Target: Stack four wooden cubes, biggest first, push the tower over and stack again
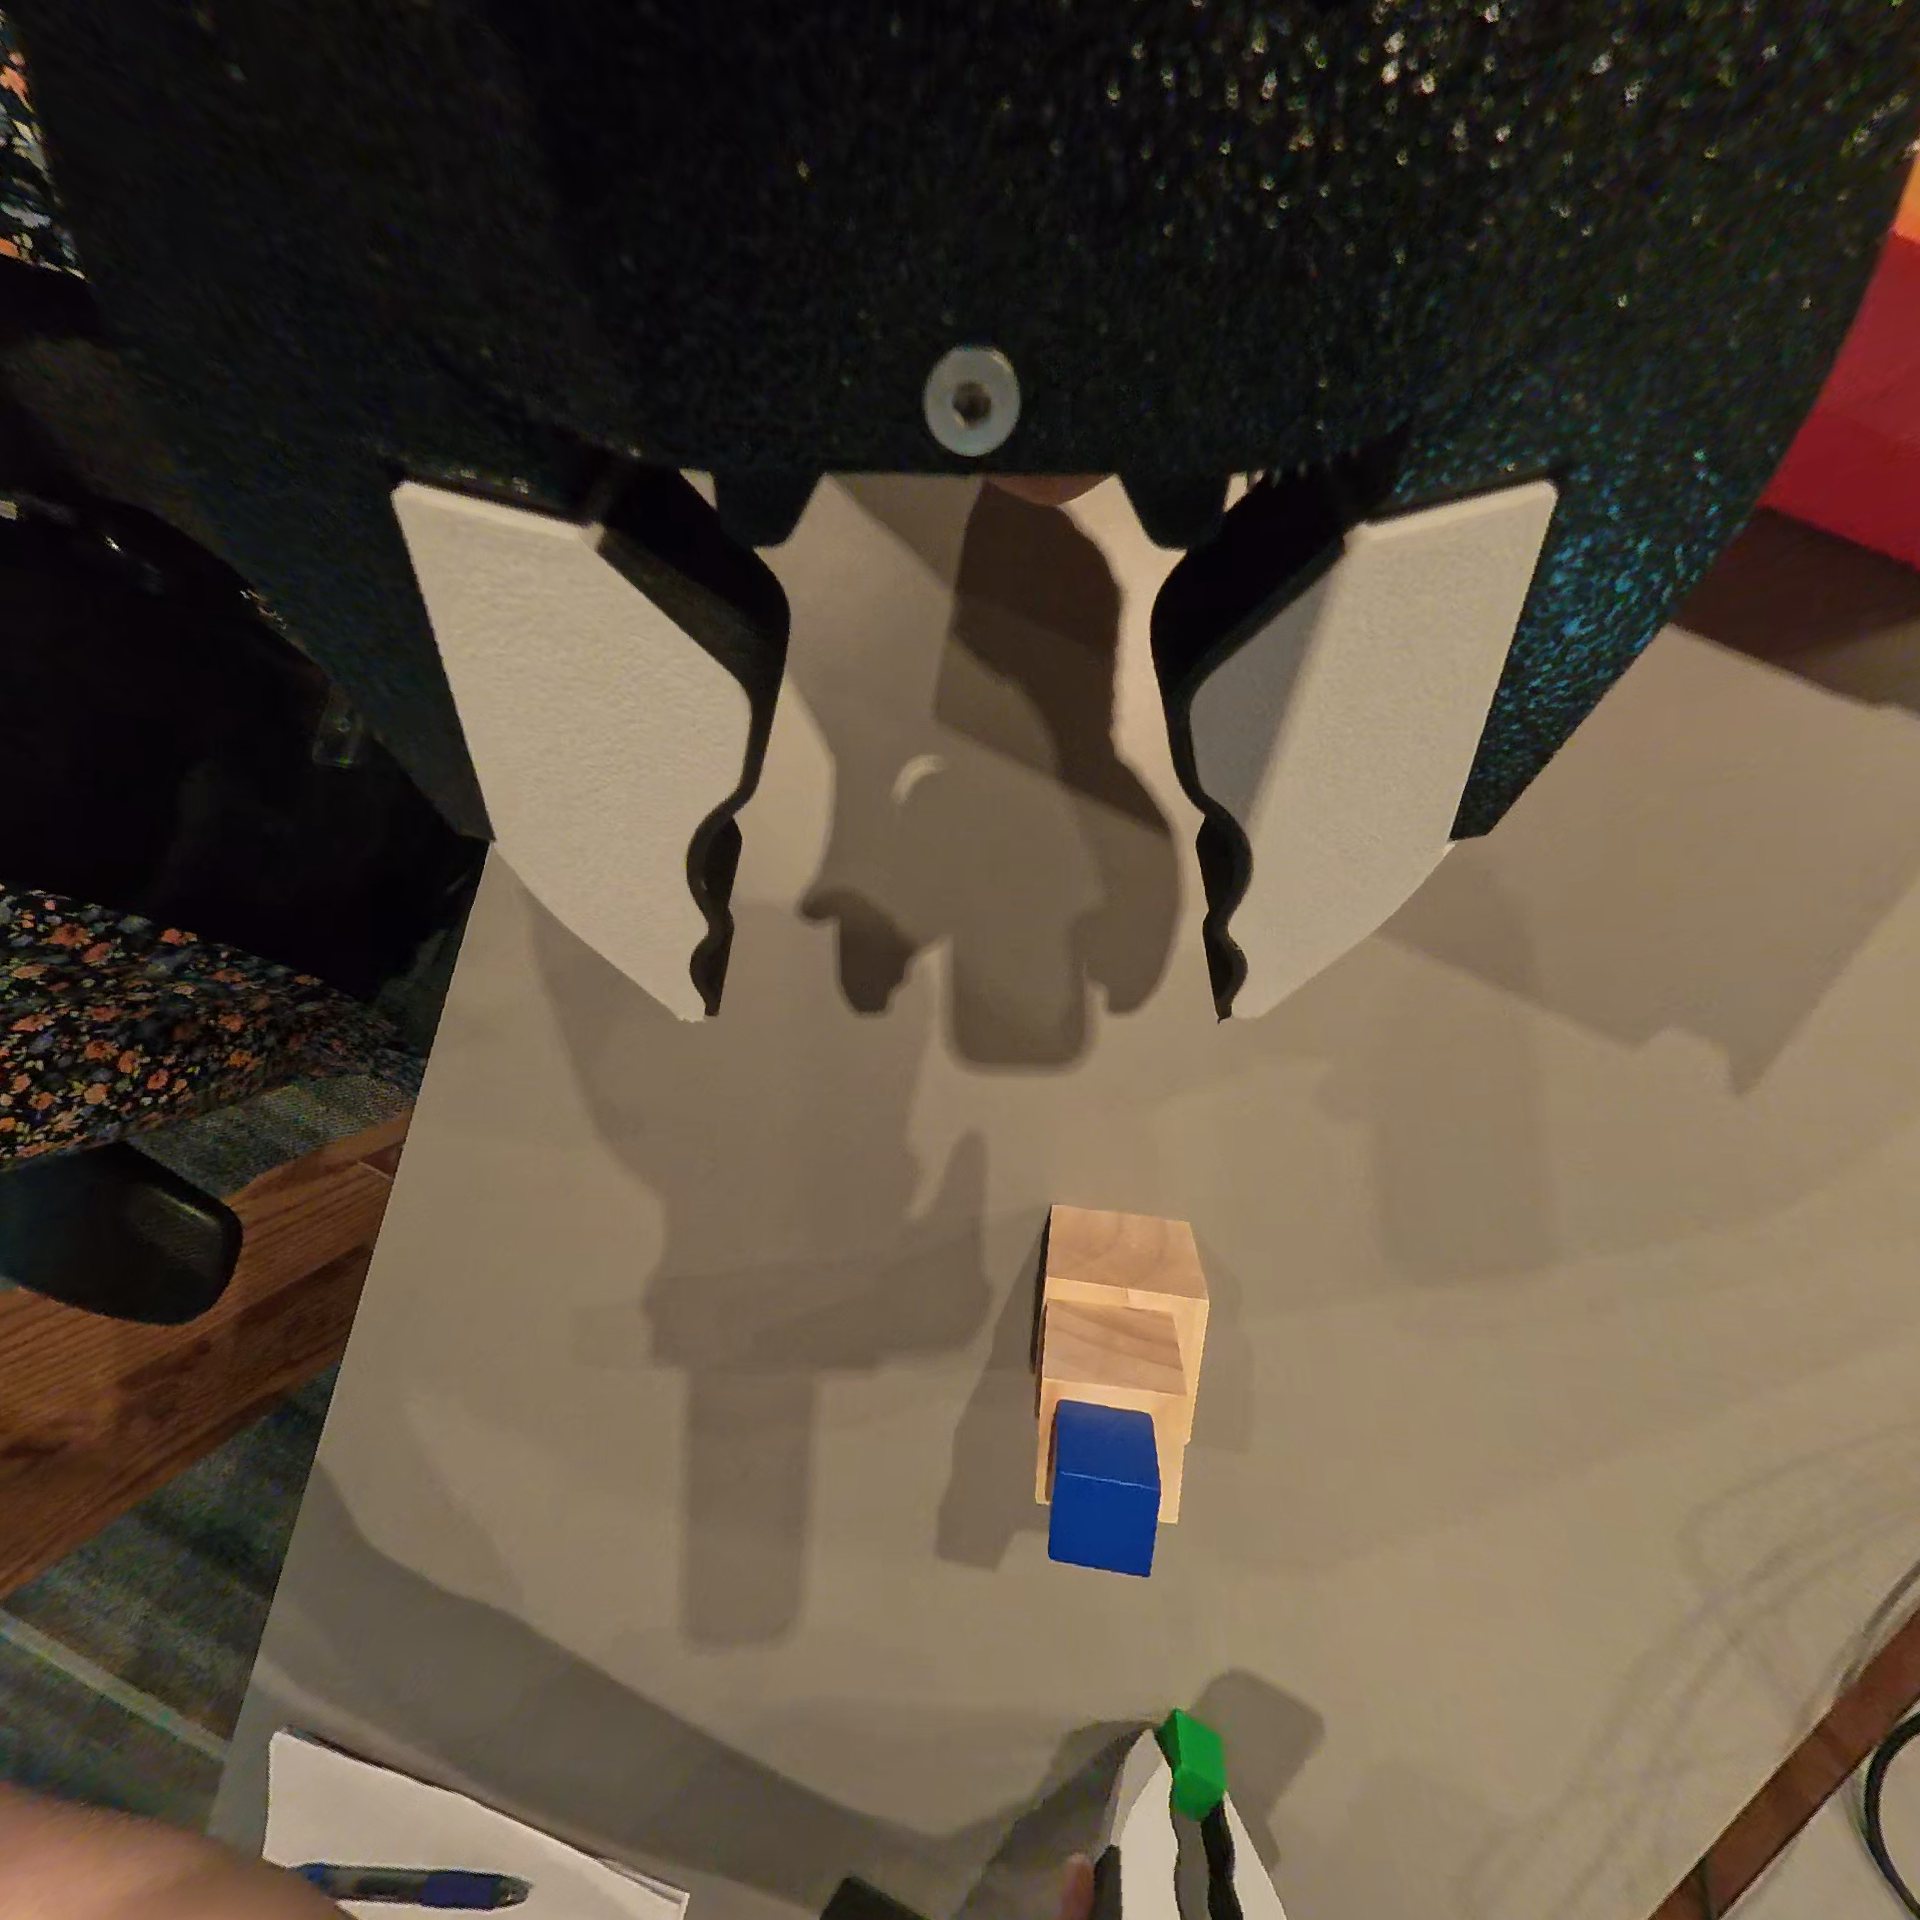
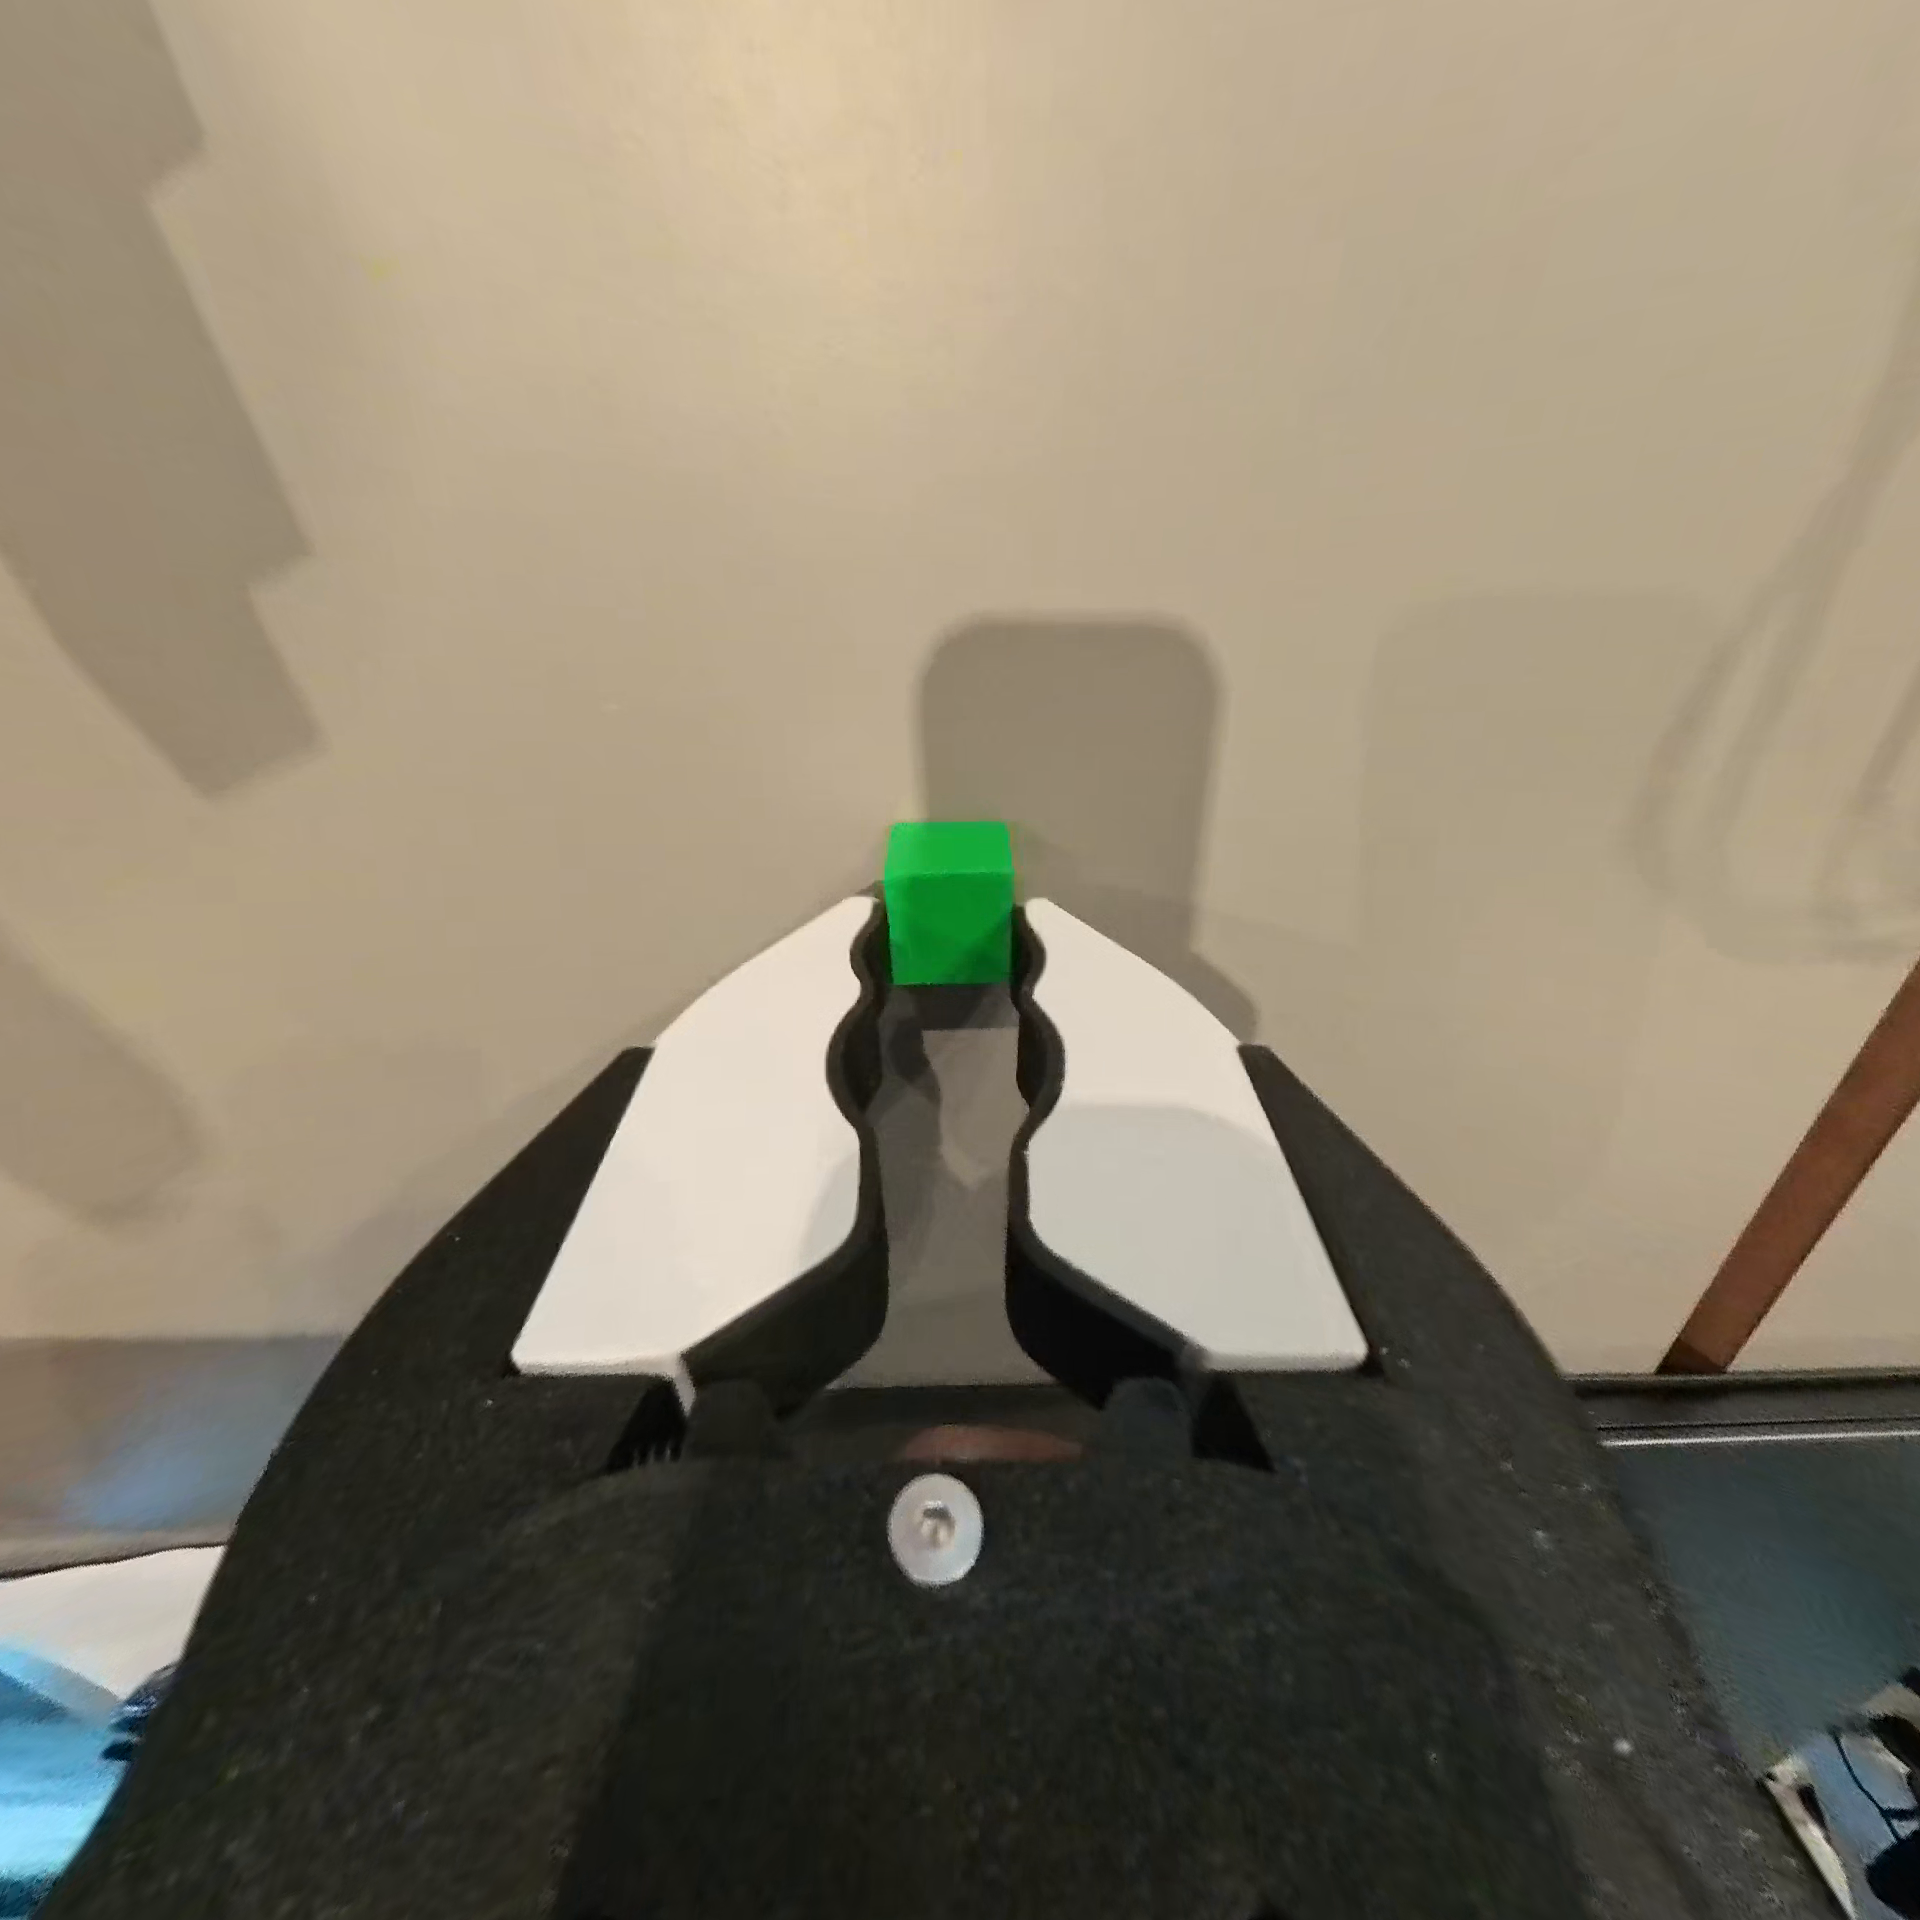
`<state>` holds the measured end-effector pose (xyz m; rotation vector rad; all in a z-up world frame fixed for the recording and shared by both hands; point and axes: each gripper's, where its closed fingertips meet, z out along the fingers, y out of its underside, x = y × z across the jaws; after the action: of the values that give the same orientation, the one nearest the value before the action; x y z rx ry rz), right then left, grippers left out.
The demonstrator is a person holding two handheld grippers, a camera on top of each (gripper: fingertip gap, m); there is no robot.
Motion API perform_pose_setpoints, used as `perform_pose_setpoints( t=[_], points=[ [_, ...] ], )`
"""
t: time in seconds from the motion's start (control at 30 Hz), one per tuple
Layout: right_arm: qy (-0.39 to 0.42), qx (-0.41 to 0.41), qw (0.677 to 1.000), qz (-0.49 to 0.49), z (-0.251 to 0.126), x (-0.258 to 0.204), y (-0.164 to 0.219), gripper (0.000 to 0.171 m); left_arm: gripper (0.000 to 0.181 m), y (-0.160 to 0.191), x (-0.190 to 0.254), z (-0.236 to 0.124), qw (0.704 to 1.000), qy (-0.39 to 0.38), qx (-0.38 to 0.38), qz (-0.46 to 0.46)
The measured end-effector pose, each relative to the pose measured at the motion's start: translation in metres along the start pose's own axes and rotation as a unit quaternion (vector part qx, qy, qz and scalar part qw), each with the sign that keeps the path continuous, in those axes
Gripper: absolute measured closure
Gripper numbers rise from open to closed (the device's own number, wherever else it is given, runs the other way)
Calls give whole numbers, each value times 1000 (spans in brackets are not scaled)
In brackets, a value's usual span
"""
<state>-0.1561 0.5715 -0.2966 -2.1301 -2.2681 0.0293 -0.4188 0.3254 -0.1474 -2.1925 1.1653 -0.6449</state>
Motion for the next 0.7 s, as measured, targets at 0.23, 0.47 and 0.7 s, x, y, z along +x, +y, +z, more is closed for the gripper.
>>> perform_pose_setpoints(
  t=[0.23,0.47,0.7],
  points=[
    [0,4,1000,3,-3,-2,-2,150,95,0,1,1,1000,2,-1,1],
    [5,7,1000,-8,-36,-12,-17,150,95,-2,2,0,1000,3,1,3],
    [15,2,999,-33,-81,-31,-43,150,95,-4,6,-4,1000,2,6,9]
  ],
)
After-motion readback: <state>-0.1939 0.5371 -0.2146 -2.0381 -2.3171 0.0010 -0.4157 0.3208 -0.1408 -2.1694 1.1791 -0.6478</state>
